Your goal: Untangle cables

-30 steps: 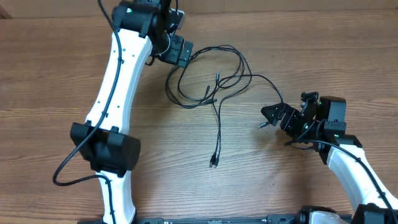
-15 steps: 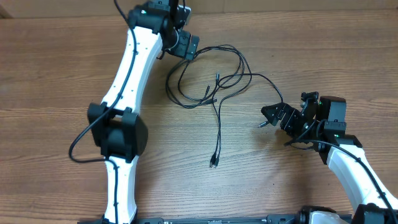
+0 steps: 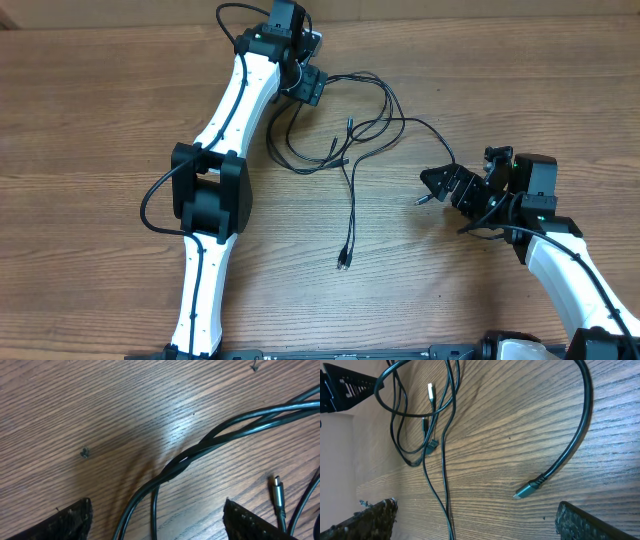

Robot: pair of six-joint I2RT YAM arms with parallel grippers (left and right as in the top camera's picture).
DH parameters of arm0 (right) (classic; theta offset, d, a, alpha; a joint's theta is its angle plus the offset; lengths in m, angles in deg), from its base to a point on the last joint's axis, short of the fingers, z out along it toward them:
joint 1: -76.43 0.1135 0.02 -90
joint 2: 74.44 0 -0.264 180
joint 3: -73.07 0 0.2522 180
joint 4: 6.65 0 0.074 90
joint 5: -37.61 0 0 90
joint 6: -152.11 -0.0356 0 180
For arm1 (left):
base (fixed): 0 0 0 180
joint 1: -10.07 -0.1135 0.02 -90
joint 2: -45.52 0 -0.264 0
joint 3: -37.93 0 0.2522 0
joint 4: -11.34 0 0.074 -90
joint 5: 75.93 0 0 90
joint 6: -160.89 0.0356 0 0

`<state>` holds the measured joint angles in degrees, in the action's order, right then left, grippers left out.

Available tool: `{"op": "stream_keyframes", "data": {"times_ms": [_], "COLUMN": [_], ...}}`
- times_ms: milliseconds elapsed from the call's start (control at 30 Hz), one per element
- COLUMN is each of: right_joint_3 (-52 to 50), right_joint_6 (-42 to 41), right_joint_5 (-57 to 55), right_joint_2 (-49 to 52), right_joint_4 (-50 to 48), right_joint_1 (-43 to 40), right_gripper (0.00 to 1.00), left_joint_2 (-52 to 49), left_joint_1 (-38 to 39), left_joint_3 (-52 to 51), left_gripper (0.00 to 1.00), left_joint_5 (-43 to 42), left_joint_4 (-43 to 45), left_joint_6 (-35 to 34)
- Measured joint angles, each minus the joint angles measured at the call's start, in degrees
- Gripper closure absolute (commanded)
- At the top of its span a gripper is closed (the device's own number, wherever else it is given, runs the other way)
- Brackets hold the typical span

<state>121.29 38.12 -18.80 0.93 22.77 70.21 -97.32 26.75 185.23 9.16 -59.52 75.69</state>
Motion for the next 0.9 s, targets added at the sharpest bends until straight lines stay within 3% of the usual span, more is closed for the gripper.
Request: {"op": "stream_keyframes", "data": {"times_ms": [267, 367, 433, 600, 667, 800, 900], "right_joint_3": [0.0, 0.0, 0.0, 0.0, 0.0, 0.0, 0.0], "right_joint_6": [0.02, 0.0, 0.0, 0.0, 0.0, 0.0, 0.0], "right_joint_5": [0.0, 0.0, 0.0, 0.0, 0.02, 0.0, 0.0], "right_joint_2": [0.0, 0.0, 0.0, 0.0, 0.0, 0.0, 0.0], "right_joint_4": [-0.02, -0.07, -0.26, -0.52, -0.57, -0.57, -0.59], "right_joint_1": [0.0, 0.0, 0.0, -0.02, -0.02, 0.0, 0.0], "right_gripper": [0.0, 0.0, 0.0, 0.0, 0.0, 0.0, 0.0], "left_joint_2": [-0.11, -1.75, -2.73, -3.52, -3.52, -3.52, -3.52], "left_joint_1": [0.11, 0.11, 0.11, 0.17, 0.2, 0.2, 0.2], "left_joint_3": [-0.04, -0.07, -0.09, -0.31, -0.31, -0.31, -0.31], "left_gripper": [0.05, 0.11, 0.19, 0.56, 0.64, 0.64, 0.55], "left_joint_5": [-0.02, -0.04, -0.15, -1.03, -1.16, -1.33, -1.36], "left_joint_4": [0.39, 0.59, 0.61, 1.92, 1.9, 1.88, 1.81], "left_joint_6": [0.07, 0.07, 0.07, -0.02, 0.17, 0.22, 0.2]}}
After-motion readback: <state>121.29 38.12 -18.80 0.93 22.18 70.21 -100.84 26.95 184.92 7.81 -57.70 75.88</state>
